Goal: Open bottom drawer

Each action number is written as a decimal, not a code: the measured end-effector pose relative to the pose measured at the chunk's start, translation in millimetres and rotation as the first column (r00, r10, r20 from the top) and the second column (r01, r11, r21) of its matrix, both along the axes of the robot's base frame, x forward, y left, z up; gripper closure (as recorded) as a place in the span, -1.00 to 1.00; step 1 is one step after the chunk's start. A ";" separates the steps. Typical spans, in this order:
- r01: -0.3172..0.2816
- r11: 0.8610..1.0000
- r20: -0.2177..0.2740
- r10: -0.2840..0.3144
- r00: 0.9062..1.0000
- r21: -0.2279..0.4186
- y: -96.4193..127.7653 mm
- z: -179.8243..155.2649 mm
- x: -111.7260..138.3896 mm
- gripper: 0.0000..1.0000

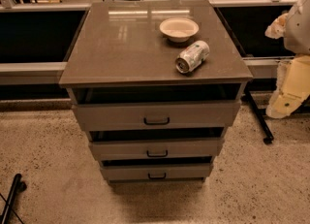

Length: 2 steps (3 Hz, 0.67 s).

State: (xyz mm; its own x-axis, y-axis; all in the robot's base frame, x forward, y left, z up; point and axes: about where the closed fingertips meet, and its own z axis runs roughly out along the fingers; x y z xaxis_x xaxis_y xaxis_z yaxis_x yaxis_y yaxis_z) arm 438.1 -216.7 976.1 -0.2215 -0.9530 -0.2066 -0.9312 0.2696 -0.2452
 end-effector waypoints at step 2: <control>-0.023 0.999 -0.028 0.024 0.999 0.047 2.8 -12.9 7.2 -1.00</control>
Offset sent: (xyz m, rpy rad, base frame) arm 0.0175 0.0051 -0.0381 0.1255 0.1006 0.0648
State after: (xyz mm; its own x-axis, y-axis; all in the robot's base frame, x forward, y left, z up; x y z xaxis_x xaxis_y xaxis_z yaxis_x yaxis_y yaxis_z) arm 445.3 -213.9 963.2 -0.2056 -0.9475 -0.2449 -0.9440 0.2580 -0.2056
